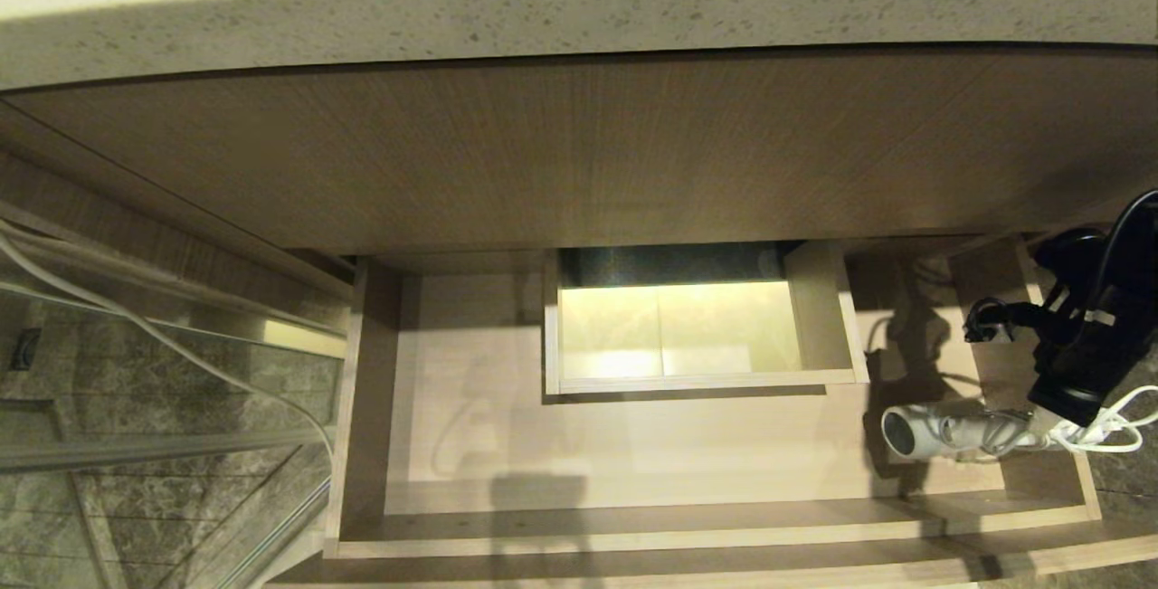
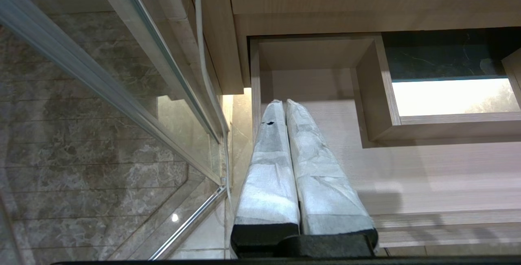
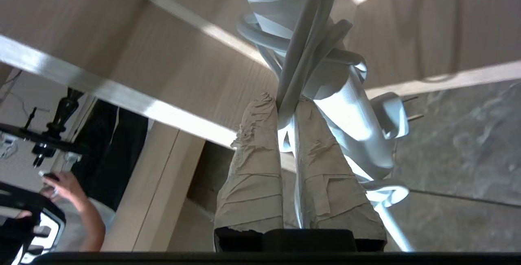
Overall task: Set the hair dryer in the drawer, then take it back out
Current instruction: Put it into the drawer
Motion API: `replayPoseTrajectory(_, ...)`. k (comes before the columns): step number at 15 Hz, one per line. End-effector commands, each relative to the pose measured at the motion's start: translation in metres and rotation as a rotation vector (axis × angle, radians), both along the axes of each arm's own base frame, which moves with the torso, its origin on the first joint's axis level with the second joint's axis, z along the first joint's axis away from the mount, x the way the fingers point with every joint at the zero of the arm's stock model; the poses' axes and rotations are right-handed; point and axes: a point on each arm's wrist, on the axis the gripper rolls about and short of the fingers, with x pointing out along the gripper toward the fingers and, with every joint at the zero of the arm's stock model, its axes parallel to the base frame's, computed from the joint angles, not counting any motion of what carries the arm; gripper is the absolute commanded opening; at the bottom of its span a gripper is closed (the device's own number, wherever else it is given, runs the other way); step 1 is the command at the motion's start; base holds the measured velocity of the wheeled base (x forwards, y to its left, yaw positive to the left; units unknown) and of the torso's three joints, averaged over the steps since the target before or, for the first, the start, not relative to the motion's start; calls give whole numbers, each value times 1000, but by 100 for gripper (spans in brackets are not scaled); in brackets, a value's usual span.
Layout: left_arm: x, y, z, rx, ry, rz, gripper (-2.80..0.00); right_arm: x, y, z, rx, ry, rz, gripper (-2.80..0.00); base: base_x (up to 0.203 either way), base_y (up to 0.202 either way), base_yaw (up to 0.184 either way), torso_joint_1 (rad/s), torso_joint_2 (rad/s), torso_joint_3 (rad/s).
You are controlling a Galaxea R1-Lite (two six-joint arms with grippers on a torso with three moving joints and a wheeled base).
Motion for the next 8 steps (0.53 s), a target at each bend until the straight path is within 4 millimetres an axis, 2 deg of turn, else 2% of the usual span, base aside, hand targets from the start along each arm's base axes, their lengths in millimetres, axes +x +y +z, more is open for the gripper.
replayPoseTrajectory(1,4,0,-11,-1,38,0,-280,0,2,1,0,-5,11,-280,0,0,0,0,0,0)
replayPoseTrajectory(8,4,0,-11,-1,38,0,-280,0,14,5,10,-10,41,-280,0,0,0,0,0,0)
